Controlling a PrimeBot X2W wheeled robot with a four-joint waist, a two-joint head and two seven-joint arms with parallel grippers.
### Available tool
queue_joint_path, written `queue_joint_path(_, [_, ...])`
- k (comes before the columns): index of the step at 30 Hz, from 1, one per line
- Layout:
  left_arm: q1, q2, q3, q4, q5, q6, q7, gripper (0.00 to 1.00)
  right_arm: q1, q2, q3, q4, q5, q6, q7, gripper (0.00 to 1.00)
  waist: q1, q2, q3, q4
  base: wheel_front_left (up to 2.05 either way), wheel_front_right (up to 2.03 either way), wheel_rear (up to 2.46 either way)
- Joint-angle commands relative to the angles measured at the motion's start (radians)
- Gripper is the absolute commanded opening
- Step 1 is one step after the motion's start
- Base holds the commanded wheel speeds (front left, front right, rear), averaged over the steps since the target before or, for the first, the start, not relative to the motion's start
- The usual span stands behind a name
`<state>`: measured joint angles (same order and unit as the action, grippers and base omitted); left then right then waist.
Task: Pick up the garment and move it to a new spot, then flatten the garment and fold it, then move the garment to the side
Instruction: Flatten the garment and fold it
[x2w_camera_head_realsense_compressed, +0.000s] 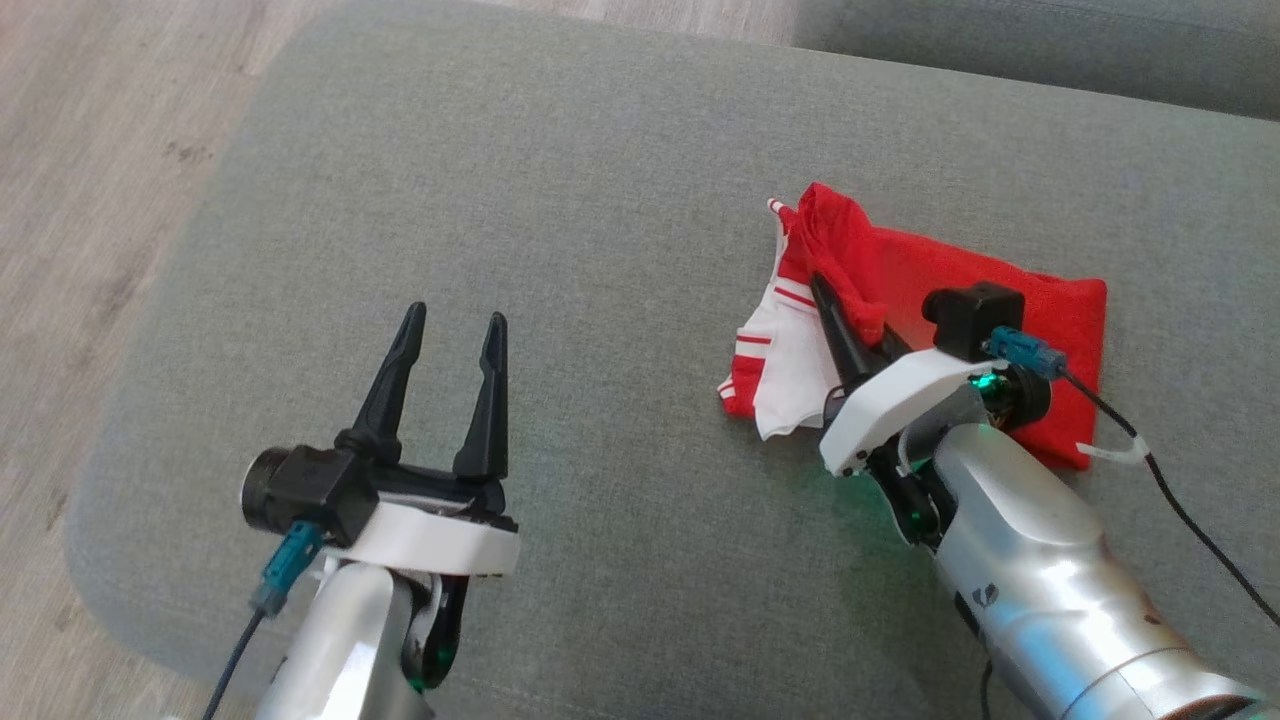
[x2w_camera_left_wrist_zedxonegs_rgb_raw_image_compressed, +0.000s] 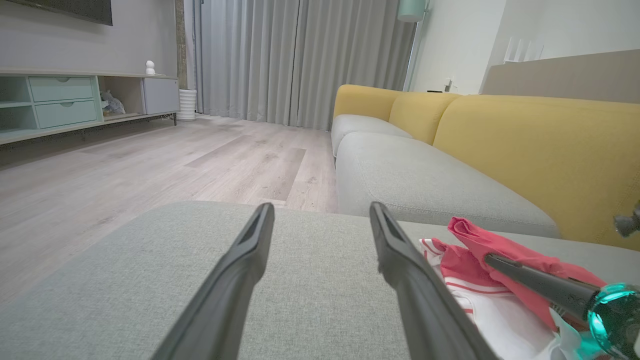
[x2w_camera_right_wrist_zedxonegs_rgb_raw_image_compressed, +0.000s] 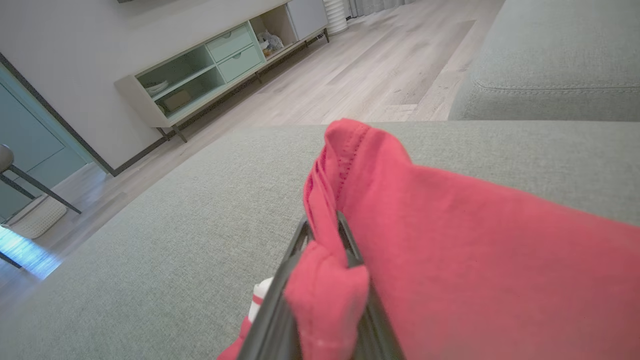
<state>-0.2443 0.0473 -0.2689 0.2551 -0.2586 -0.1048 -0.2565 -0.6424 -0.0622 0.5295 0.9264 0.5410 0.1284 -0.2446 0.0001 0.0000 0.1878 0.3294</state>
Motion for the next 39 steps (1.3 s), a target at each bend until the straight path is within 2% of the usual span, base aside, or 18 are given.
queue_joint_path(1, [-0.044,0.005,0.024,-0.028,-0.005,0.006,-0.004,1.0,-0.023,0.012,0.023,-0.021,0.013,0.002,-0.015,0.0,-0.0001,0.0,-0.002,0.002,0.0,0.0,0.0])
queue_joint_path(7, [-0.053,0.005,0.01,-0.022,-0.012,0.011,-0.005,1.0,-0.017,0.012,0.072,-0.018,0.074,0.002,-0.017,0.0,-0.0001,0.0,-0.004,0.008,0.0,0.0,0.0])
queue_joint_path(8, [-0.054,0.004,0.007,-0.021,-0.013,0.012,-0.005,1.0,-0.015,0.012,0.086,-0.025,0.086,0.002,-0.017,0.15,-0.0001,0.0,-0.003,0.008,0.0,0.0,0.0])
queue_joint_path(9, [-0.055,0.004,0.006,-0.02,-0.015,0.013,-0.005,1.0,-0.014,0.012,0.097,-0.032,0.096,0.002,-0.017,0.95,-0.0001,0.0,-0.002,0.007,0.0,0.0,0.0])
queue_joint_path(10, [-0.055,0.004,0.006,-0.02,-0.016,0.013,-0.005,1.0,-0.01,0.012,0.112,-0.04,0.112,0.002,-0.017,1.0,-0.0001,0.0,-0.002,0.006,0.0,0.0,0.0])
queue_joint_path(16, [-0.05,0.005,0.007,-0.012,-0.017,0.015,-0.005,1.0,-0.017,0.012,0.158,-0.111,0.18,0.002,-0.017,1.0,-0.0001,0.0,-0.005,-0.017,0.0,0.0,0.0])
queue_joint_path(20, [-0.048,0.01,0.018,-0.017,-0.016,0.016,-0.005,1.0,-0.031,0.012,0.13,-0.186,0.184,0.002,-0.017,1.0,-0.0001,0.0,-0.025,-0.053,0.0,0.0,0.0])
queue_joint_path(26, [-0.028,0.016,0.049,-0.037,-0.023,0.023,-0.005,1.0,0.001,0.012,-0.088,-0.324,-0.032,0.002,-0.017,1.0,-0.0001,0.0,-0.069,-0.147,0.0,0.0,0.0])
queue_joint_path(33, [-0.005,0.015,0.084,-0.056,-0.019,0.025,-0.005,1.0,0.131,0.012,-0.369,-0.444,-0.298,0.002,-0.017,1.0,-0.0001,0.0,-0.095,-0.23,0.0,0.0,0.0])
queue_joint_path(39, [0.02,0.011,0.117,-0.062,-0.013,0.022,-0.005,1.0,0.268,0.012,-0.479,-0.549,-0.424,0.002,-0.017,1.0,-0.0001,0.0,-0.105,-0.271,0.0,0.0,0.0])
